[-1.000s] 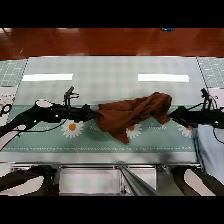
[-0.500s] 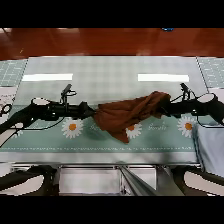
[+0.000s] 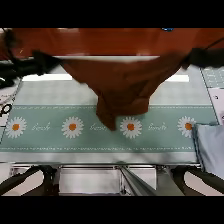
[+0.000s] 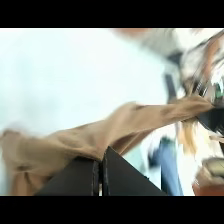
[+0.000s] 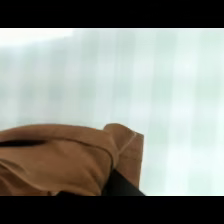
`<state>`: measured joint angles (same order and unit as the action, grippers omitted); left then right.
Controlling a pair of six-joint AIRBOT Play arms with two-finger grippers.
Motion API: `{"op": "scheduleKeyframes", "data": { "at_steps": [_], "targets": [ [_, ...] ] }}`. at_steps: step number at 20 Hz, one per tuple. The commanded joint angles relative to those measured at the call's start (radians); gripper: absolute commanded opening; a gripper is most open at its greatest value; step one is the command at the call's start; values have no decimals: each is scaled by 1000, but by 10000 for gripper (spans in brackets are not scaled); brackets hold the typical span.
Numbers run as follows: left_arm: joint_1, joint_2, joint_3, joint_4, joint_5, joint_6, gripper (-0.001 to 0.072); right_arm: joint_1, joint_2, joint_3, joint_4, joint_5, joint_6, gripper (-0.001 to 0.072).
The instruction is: Fold the shirts.
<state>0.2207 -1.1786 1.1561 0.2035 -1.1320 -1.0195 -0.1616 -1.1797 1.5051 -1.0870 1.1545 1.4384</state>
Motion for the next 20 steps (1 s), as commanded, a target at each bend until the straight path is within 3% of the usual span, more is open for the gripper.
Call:
{"op": "scheduleKeyframes", "data": {
  "at_steps": [1, 3, 6, 14, 20],
  "targets": [
    [74, 71, 322, -27, -33, -47, 13, 2, 24, 402, -37, 129, 55, 28],
    [85, 111, 463, 18, -33, -79, 13, 1, 49, 555, -39, 215, 55, 28],
    [121, 209, 591, 145, -32, -131, 13, 1, 179, 581, -56, 251, 50, 28],
    [265, 538, 604, 310, -119, -161, 13, 1, 432, 579, -79, 443, 69, 28],
    [168, 611, 555, 565, -164, -228, 13, 1, 528, 297, -21, 536, 87, 28]
  ]
}}
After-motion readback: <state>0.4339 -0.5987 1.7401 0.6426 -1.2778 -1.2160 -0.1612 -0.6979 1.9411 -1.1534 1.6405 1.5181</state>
